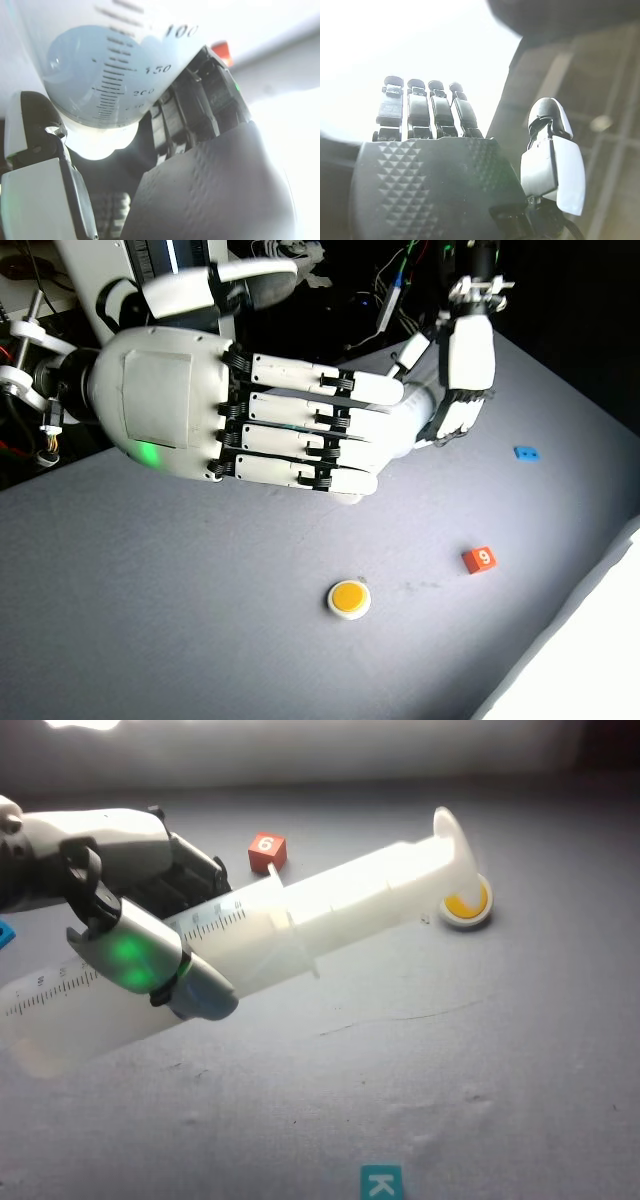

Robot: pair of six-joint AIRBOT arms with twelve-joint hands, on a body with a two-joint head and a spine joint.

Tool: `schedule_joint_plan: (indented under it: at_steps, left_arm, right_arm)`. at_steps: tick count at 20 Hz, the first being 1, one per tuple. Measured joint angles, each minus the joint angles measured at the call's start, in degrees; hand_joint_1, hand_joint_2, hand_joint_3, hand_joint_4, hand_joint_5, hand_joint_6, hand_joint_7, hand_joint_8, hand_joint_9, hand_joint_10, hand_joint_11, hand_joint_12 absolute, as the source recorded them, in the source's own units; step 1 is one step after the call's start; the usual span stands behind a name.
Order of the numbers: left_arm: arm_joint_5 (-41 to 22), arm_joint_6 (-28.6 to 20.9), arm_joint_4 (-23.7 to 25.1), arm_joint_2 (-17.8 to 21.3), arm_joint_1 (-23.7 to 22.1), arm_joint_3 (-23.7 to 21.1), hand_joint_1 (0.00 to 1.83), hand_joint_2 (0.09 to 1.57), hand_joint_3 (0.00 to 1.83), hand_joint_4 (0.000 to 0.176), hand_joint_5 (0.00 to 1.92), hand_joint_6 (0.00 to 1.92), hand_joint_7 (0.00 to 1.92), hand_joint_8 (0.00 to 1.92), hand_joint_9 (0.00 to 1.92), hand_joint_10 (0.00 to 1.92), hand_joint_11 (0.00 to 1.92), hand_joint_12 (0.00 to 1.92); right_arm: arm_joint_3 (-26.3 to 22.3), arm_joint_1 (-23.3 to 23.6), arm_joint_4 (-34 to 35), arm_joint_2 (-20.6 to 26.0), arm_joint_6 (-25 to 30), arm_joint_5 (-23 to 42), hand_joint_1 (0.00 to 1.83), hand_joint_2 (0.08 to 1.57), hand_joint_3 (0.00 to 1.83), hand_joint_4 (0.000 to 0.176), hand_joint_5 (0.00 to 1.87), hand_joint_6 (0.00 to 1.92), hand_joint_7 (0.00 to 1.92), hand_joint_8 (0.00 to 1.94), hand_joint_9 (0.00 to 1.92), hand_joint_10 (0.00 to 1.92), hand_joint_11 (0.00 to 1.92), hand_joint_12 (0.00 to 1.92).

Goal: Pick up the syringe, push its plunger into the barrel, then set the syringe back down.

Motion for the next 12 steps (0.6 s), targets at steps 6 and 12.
schedule_joint_plan:
  at_steps: [6, 12]
  left_arm:
    - [1.8, 0.0, -2.4, 2.0, -5.8, -1.0, 1.36, 1.17, 0.0, 0.0, 0.81, 1.15, 0.91, 1.15, 0.76, 1.42, 0.4, 1.54]
    - [3.0, 0.2, -2.3, 1.5, -8.3, -2.5, 1.36, 1.16, 0.0, 0.0, 0.84, 1.06, 0.92, 1.17, 0.77, 1.43, 0.41, 1.54]
  right_arm:
    - [-2.8, 0.5, 3.4, -0.1, 3.3, -2.0, 0.0, 1.09, 0.0, 0.0, 0.0, 0.0, 0.0, 0.0, 0.0, 0.0, 0.0, 0.0]
    - [-2.4, 2.5, 4.4, -3.7, 4.2, -4.9, 0.0, 1.09, 0.0, 0.0, 0.0, 0.0, 0.0, 0.0, 0.0, 0.0, 0.0, 0.0]
